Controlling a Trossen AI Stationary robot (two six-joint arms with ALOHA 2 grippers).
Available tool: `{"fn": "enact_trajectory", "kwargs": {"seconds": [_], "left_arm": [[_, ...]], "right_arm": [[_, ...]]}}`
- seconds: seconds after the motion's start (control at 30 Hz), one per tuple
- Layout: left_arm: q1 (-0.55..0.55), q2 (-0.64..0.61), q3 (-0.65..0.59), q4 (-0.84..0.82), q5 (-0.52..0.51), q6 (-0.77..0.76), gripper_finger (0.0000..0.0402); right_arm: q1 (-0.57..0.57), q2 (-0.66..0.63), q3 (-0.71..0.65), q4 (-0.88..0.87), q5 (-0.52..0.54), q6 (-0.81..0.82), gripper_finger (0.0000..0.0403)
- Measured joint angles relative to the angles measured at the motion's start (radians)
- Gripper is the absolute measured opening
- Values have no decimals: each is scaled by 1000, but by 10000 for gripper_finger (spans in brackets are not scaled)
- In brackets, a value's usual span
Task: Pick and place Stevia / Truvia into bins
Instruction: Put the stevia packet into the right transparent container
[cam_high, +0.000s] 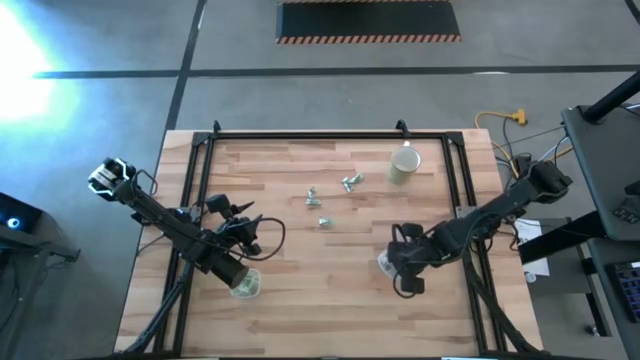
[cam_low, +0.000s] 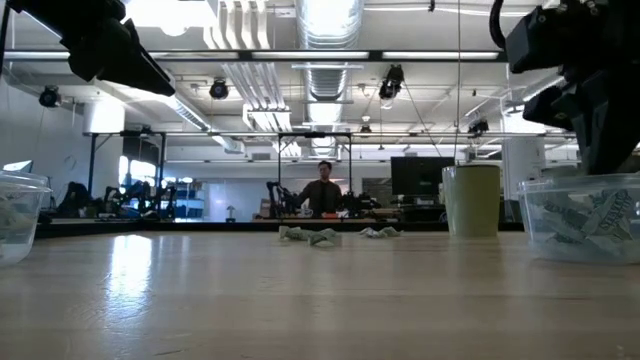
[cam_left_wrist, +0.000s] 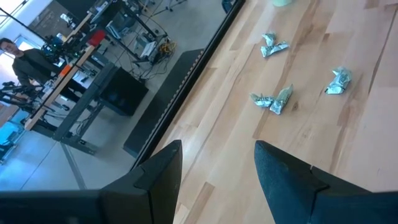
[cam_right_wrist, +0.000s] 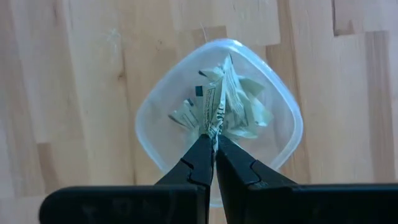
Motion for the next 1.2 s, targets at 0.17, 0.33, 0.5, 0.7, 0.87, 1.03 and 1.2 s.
{"fn": "enact_trajectory", "kwargs": {"seconds": [0.17, 0.33, 0.5, 0.7, 0.87, 1.03, 1.2], "left_arm": [[1, 0, 0, 3, 0, 0, 184], [1, 0, 0, 7, -3, 0, 184], [1, 0, 0, 8, -6, 1, 184], [1, 0, 0, 10, -6, 1, 184], [1, 0, 0, 14, -6, 1, 184], [1, 0, 0, 15, -7, 1, 184], [1, 0, 0, 15, -7, 1, 184]], "right_arm": [[0, 0, -42, 45, -1, 8, 9], [0, 0, -67, 101, -1, 4, 9], [-1, 9, -83, 140, -2, -1, 9], [-1, 45, -87, 141, -2, -4, 9], [-1, 48, -87, 143, -4, -2, 9], [-1, 39, -87, 144, -4, -2, 18], [-1, 22, -79, 142, 7, -4, 59]]}}
